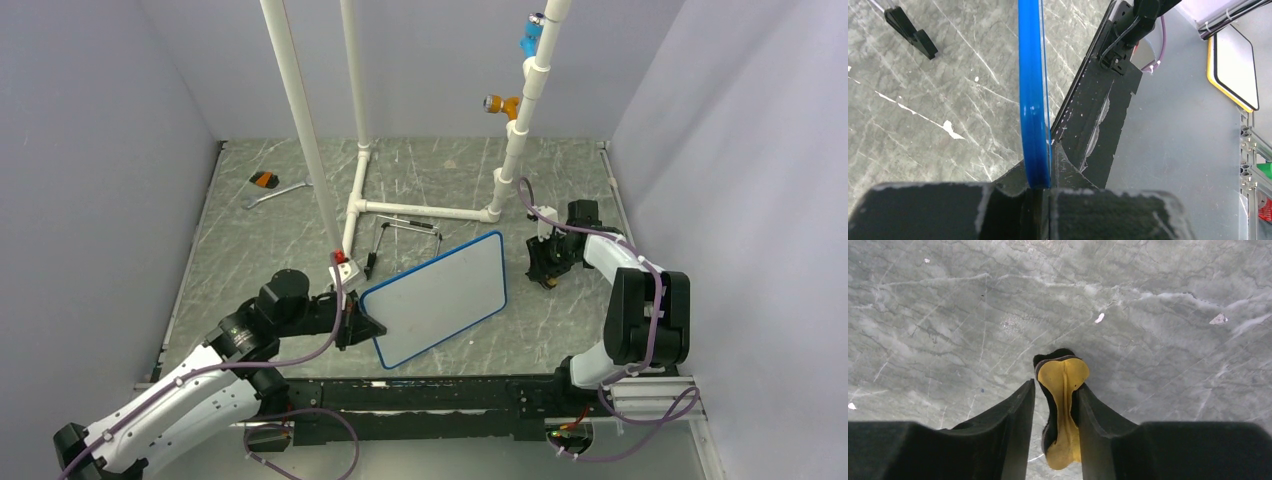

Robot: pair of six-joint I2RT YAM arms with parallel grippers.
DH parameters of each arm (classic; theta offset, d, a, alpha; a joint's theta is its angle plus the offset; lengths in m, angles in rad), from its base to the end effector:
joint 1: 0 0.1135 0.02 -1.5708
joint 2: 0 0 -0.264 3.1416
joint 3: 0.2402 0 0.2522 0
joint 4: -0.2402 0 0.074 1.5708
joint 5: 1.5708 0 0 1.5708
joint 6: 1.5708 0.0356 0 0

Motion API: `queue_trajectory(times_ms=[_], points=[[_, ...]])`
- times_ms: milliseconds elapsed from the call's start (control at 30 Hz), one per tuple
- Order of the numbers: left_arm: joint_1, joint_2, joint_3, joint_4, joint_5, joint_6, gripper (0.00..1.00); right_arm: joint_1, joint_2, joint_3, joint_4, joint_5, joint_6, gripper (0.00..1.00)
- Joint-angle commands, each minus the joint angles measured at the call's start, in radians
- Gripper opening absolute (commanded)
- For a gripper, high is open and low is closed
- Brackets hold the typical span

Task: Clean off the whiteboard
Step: Place the whiteboard eraser at the center of the board, then pass from the left arm to the right

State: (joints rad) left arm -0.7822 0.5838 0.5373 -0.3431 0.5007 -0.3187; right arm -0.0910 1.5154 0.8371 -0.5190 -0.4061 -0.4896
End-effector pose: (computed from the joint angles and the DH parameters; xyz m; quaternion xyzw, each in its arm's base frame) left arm 0.0905 -0.1140 0.2676 0.3191 0.7515 -0.4576 0.3522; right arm 0.2728 -0.0108 0.1708 -0.2272 0.9360 0.1378 0.2310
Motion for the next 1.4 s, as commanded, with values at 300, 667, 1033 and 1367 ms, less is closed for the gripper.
queue_trajectory(times_ms=[300, 667, 1033, 1367], points=[[0.002, -0.083, -0.001, 0.168, 0.039, -0.005, 0.00, -0.005, -0.046, 0.048, -0.050, -0.050, -0.048, 0.74], [0.003, -0.078, -0.006, 0.149, 0.038, 0.012, 0.00, -0.034, -0.171, 0.040, -0.072, -0.165, -0.106, 1.00], [0.002, -0.016, 0.001, 0.163, 0.082, 0.070, 0.00, -0.037, -0.503, 0.185, -0.095, -0.431, -0.060, 1.00], [0.003, 0.151, 0.099, 0.101, 0.151, 0.171, 0.00, 0.321, -0.383, 0.541, -0.671, -0.658, -0.495, 1.00]])
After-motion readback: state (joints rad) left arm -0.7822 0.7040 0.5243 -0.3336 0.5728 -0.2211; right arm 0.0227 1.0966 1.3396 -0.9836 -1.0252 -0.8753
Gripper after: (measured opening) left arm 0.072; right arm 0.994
